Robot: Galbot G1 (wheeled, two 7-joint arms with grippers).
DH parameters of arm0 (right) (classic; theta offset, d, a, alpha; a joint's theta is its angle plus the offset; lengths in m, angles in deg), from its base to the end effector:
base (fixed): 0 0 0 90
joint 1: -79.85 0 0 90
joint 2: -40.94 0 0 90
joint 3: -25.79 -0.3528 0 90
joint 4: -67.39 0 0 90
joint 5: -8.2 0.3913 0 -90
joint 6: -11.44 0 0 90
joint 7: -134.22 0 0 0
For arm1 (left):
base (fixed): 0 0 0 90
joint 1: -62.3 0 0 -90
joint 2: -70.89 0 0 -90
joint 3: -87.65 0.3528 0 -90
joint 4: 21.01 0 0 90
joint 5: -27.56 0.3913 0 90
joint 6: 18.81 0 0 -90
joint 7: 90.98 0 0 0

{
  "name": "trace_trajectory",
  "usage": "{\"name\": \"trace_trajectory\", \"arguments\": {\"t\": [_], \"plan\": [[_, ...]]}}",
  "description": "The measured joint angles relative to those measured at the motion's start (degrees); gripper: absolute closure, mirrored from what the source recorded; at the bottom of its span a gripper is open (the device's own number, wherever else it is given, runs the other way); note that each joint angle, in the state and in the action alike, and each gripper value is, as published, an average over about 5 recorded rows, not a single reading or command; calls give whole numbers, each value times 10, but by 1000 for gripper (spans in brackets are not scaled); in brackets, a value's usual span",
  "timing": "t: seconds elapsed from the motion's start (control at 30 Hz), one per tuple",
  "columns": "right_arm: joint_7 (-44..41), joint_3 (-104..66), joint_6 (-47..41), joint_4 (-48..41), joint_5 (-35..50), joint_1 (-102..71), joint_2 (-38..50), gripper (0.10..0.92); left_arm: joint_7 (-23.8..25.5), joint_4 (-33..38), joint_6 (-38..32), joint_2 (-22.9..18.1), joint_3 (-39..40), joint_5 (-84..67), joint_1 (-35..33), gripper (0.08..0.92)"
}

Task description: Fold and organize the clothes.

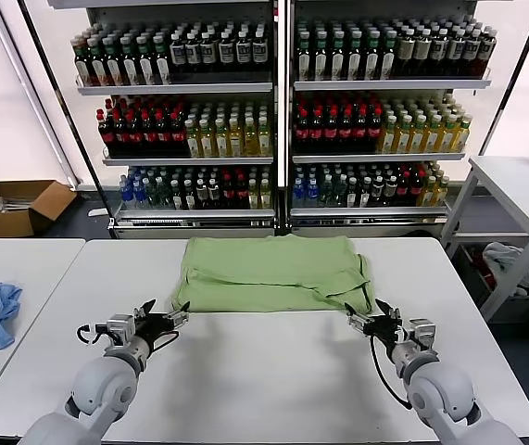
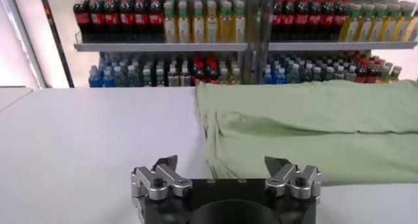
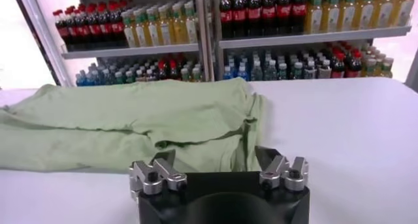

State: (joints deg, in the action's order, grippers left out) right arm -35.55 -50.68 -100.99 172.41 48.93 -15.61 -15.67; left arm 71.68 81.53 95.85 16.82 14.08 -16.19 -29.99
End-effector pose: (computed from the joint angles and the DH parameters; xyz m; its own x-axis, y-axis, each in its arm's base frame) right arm 0.3412 -0.0645 -0.2923 -0.8954 -0.1984 0.3986 -0.1703 0.9798 0.1052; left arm 0.3549 0.0697 -0.2947 -0.8802 0.0929 0.4655 0.0829 0.9957 -0.0419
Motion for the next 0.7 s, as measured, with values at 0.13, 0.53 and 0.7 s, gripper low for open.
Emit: {"name": "trace_trajectory", "arguments": {"t": [0.13,0.53,0.7], "plan": [[-1,2,7,-8,-3,2,-7,292,4,-16,-3,-6,3,-4,7,193],[-5,10,8,-38,-15,20,-26,467,17,-56,-5,-19,13,-8,29,437],[-7,13,2,-49,-21,26,-28,603,22,-68,-4,-22,16,-8,34,544]]}}
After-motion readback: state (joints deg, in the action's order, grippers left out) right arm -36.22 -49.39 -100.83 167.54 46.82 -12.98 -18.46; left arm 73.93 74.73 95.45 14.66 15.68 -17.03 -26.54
